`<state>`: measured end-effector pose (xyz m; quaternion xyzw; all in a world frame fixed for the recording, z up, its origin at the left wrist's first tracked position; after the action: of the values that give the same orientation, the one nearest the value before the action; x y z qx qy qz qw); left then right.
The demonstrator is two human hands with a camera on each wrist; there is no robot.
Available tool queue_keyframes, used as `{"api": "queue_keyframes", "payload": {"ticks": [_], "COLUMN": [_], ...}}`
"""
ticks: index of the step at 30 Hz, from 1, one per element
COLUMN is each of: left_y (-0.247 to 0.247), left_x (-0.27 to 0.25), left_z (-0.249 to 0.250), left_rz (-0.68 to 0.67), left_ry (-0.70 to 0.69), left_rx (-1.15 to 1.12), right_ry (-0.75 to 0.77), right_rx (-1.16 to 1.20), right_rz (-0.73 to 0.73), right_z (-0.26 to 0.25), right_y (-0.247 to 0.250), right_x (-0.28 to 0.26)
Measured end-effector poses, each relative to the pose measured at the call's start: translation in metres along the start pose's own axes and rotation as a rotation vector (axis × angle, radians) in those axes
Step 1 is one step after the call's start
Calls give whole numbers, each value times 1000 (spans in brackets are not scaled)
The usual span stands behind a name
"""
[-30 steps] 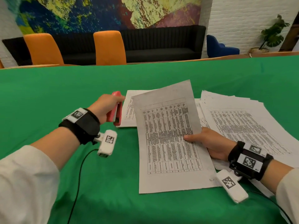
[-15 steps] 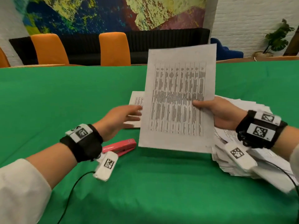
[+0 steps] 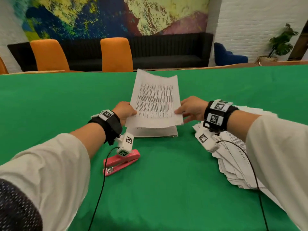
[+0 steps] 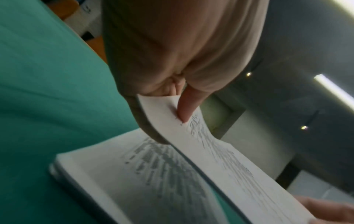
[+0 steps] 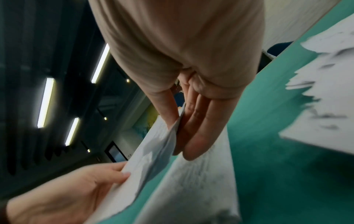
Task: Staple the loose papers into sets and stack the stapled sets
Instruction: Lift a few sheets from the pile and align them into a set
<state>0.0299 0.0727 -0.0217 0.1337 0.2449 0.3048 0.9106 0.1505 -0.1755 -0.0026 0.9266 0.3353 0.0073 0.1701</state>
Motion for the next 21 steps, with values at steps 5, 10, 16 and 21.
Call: {"api": "queue_keyframes", "payload": {"ticks": [5,10,16,21], "left_y": [-1,-2,11,7], "left_x": [19,21,4,3], "left_z": [-13,-14,-6,-15], "left_rz": [85,17,-16,-137], "left_ry": [68,135,144,138], "left_rx": [248,292,700,939], "right_ry": [-25,-45,15,215], "right_rx": [-129,-184,-259,-602], "right_rz": [-17,-13,-58,-164], "right_z": [27,42,41,35], "right_y": [-17,-21,-27,-41], "right_x": [12,22,19,1]}}
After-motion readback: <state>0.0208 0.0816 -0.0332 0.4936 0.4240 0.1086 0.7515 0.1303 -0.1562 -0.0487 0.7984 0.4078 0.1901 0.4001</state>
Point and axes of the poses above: each hand's wrist, its own x-axis towards the middle knuckle, its own y-axis out of the back of the hand, z = x × y, the point moved 3 cm from there along x, towards the middle knuckle, and after that the axes turned 12 degrees about y, right-handed, at the moved point
